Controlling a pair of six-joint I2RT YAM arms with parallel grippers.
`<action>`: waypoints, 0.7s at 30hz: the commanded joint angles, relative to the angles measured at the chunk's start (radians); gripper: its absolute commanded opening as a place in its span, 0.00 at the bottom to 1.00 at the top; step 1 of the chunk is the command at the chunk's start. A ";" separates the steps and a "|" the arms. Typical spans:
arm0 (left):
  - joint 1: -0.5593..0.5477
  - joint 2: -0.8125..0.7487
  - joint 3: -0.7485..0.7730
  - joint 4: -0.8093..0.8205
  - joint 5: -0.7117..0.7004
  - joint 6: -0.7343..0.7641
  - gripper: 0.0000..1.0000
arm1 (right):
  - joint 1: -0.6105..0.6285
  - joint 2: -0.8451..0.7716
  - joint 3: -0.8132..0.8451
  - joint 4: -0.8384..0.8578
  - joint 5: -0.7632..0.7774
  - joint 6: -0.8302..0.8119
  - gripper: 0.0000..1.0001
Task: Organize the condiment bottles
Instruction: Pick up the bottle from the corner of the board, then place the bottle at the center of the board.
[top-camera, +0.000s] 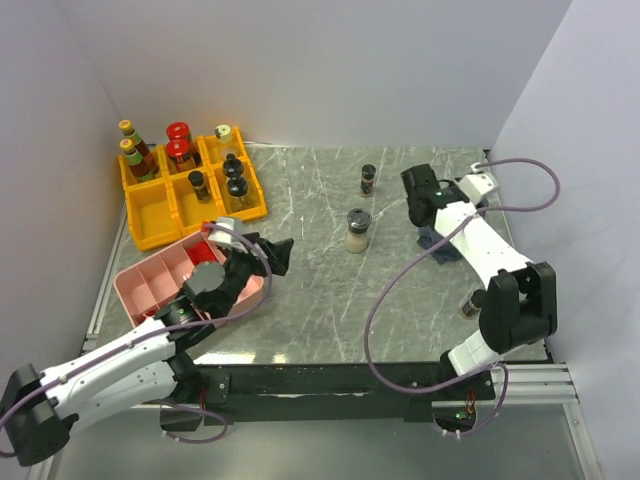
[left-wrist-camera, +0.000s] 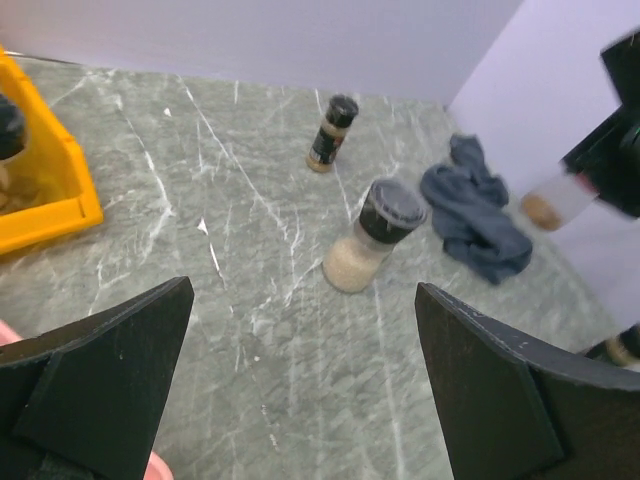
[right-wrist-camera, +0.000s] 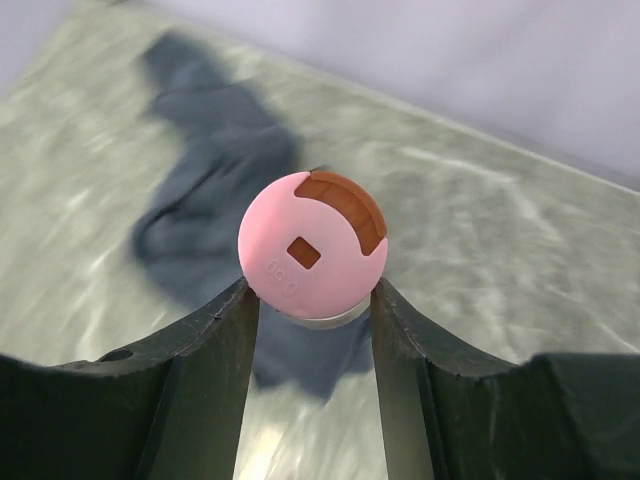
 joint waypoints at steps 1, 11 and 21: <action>-0.003 -0.117 0.142 -0.175 -0.082 -0.107 0.99 | 0.124 -0.062 -0.026 0.147 -0.003 -0.187 0.34; -0.003 -0.102 0.438 -0.568 -0.114 -0.174 0.99 | 0.561 -0.038 -0.101 0.038 0.004 -0.042 0.34; -0.003 -0.183 0.474 -0.682 -0.194 -0.194 0.99 | 0.881 0.094 0.003 0.185 -0.086 -0.115 0.35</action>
